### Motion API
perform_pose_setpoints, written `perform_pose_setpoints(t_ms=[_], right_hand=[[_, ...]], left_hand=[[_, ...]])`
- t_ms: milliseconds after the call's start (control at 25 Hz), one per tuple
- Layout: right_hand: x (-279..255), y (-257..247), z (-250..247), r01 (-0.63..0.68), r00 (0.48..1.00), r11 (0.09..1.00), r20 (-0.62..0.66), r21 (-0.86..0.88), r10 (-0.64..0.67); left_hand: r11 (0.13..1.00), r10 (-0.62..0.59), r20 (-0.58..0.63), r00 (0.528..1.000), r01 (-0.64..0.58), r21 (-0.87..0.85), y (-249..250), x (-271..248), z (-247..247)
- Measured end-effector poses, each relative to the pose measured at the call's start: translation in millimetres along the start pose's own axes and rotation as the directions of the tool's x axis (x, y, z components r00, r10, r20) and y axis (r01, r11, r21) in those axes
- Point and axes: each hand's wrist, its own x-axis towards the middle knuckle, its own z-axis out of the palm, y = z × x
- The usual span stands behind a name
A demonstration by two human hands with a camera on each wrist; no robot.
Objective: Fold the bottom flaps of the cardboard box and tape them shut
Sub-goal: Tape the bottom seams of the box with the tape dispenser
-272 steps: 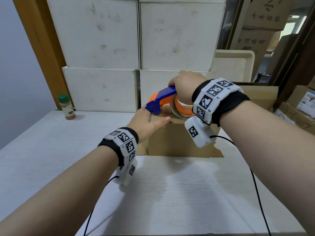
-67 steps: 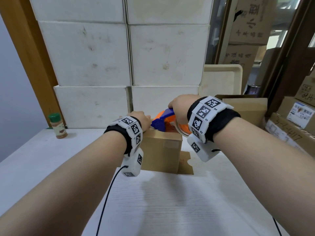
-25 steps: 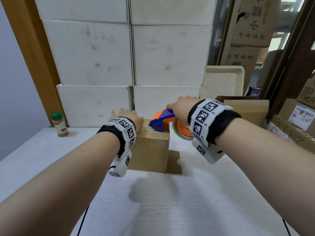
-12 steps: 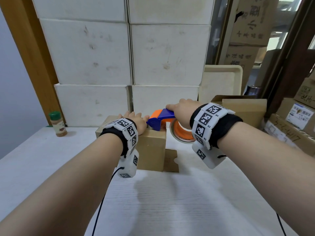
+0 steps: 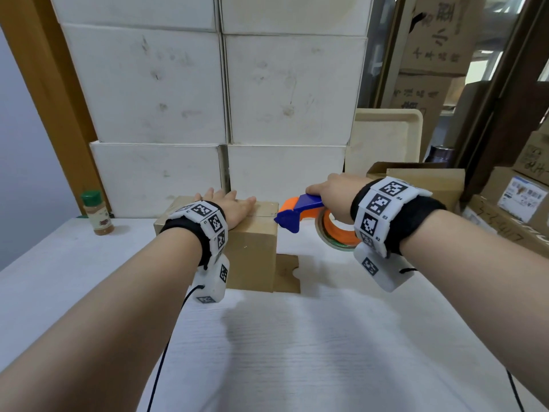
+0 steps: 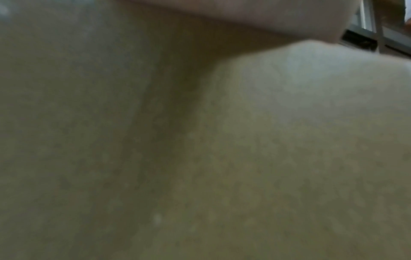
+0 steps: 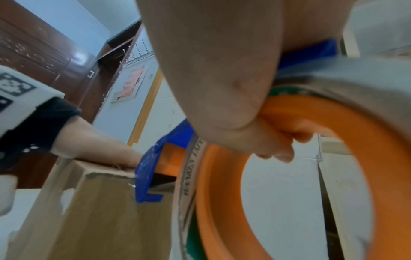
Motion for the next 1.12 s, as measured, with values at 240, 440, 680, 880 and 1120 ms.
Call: perform_pose_setpoints(t_ms=[240,440,680,880,1120], right_hand=[[-1,2,-5,0.001,1.000,1.000,0.019,-0.014,-0.001],[-2,0,-2,-0.017,1.000,1.000,0.013,-0.009,0.018],[2,0,4,-0.022,1.000,0.999,-0.017,0.029,0.022],[1,-3,16,-0.019,1.000,0.993,-0.022,0.121,0.022],[6,-7,26,-0.023,0.998,0.958,-0.057,0.286,0.042]], left_hand=[[1.000,0.009,0.002,1.000,-0.009,-0.023,0,-4,0],[1.000,0.026,0.008,1.000,-0.026,-0.003,4,-12,-7],[0.981,0.191,0.022,0.981,-0.191,0.021,39,-24,-11],[0.973,0.223,0.041,0.974,-0.225,0.056,26,-11,1],[0.978,0.203,0.029,0.979,-0.204,0.038,19,-3,4]])
